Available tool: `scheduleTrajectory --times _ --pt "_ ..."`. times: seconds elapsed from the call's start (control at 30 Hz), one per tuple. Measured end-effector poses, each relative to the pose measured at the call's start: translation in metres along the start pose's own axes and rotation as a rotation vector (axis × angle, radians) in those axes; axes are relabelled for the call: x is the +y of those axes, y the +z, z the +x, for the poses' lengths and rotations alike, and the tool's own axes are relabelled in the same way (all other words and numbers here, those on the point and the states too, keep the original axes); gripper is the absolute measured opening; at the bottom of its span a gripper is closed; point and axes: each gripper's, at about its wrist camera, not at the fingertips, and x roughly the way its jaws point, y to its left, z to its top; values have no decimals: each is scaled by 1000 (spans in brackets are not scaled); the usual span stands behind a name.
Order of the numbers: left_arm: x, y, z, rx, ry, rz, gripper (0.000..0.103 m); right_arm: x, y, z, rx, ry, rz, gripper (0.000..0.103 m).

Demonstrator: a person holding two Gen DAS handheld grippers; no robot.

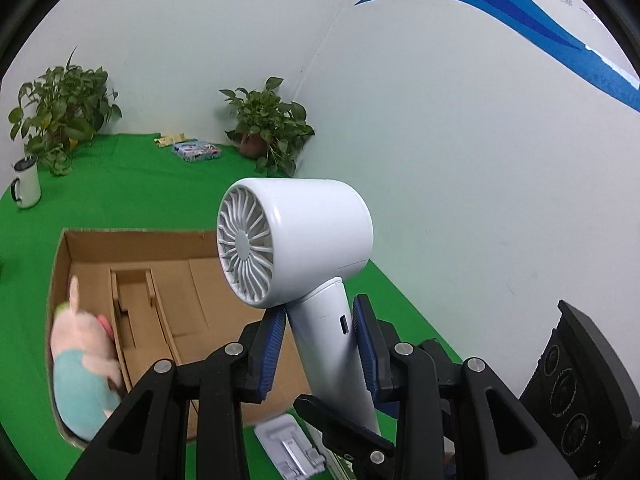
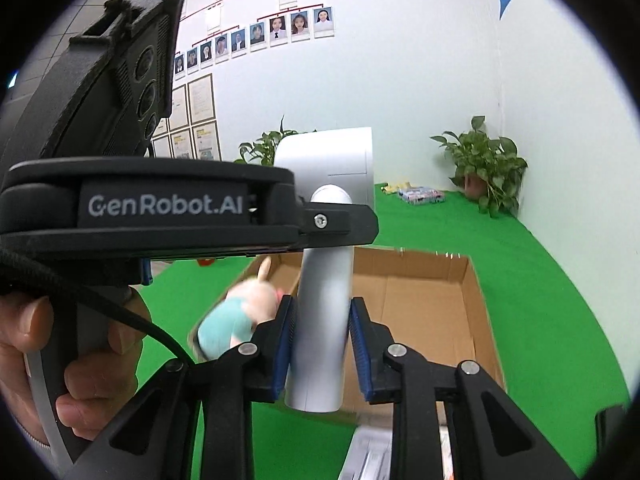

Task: Organize objects
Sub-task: 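Lift the hair dryer with the right gripper and carry it over the box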

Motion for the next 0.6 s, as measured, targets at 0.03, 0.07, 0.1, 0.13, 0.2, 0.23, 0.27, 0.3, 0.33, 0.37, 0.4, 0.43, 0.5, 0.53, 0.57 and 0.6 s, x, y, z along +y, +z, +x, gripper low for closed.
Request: scheduleTrajectory --times 0.03,0.07,0.1,0.13,0.2,0.23,0.27,0.3,0.33,0.37,0.4,0.43,0.5,0.53,0.57,0.6 --pt "-1 8 1 4 0 -1 32 -3 7 5 7 7 6 26" --pt "2 16 4 10 -1 -2 32 -5 12 9 11 11 10 26" --pt "3 23 6 13 -3 -4 32 -6 15 12 14 13 13 26" --pt "3 27 7 16 -2 -6 32 -8 18 17 17 12 15 26" --pt "6 33 13 28 5 -14 32 -11 20 27 33 12 23 26" --pt "9 35 17 36 8 -19 32 -13 20 33 44 16 31 26" --pt "14 35 23 46 10 -25 32 -15 18 38 54 18 34 26" --pt "18 35 29 55 11 -30 32 -17 16 46 66 19 37 26" --pt "23 33 35 65 13 -32 32 -17 13 49 75 20 40 26" --pt "28 33 43 81 18 -36 32 -20 10 58 89 24 47 26" --pt "39 29 55 94 21 -40 32 -20 9 61 99 28 53 26" --pt "48 26 64 102 21 -45 32 -23 5 70 113 31 60 26" --pt "65 19 84 125 27 -68 32 -29 -3 86 139 41 82 26" --pt "72 15 92 137 32 -76 32 -29 -7 90 152 46 94 26" --pt "79 10 102 158 40 -90 32 -31 -12 98 170 52 108 26" --pt "89 5 113 173 44 -97 32 -33 -17 105 189 59 120 26"
